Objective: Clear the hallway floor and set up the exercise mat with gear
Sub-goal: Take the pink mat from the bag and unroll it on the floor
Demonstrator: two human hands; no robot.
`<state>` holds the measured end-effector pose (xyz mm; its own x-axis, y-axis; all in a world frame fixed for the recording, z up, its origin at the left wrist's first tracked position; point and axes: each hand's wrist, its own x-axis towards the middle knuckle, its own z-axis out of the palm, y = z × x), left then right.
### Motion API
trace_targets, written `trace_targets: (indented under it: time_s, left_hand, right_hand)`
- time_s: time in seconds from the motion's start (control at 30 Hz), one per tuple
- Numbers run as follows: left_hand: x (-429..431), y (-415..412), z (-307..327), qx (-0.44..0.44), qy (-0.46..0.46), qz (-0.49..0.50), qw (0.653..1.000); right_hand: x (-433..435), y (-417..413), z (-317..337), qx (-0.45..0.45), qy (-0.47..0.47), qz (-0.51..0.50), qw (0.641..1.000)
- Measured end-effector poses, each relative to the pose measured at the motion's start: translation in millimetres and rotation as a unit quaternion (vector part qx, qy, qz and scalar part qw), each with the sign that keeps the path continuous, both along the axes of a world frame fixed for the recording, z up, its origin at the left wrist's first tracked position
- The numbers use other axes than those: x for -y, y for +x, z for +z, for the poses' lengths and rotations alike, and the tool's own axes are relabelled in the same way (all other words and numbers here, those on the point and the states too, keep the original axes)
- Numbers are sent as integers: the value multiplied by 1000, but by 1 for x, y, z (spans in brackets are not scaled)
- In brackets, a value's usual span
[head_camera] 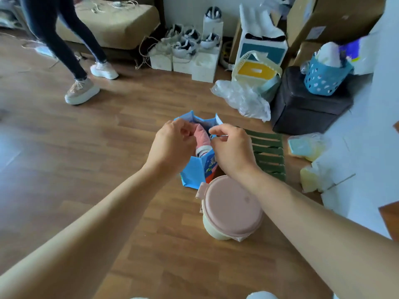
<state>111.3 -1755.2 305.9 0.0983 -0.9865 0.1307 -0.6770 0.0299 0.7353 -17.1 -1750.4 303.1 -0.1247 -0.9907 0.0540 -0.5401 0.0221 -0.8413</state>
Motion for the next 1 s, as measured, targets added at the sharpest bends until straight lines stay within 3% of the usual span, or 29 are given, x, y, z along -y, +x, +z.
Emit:
trace_targets:
  time_s: [0.3,0.47,0.67,1.0]
  left_hand:
    - [-90,89,210,14,-30,124,992]
    - [-158,121,287,27,-57,213,975]
    - [-267,174,327,26,-62,341,938]
    - [-491,296,341,9,-26,567,823]
  right_hand:
    - [-41,86,215,14,-35,120,992]
    - [-83,138,290,34,-66,230,970]
    - [-155,211,334,59,-87,382,918]
    - [-328,389,352,91,-38,598,795]
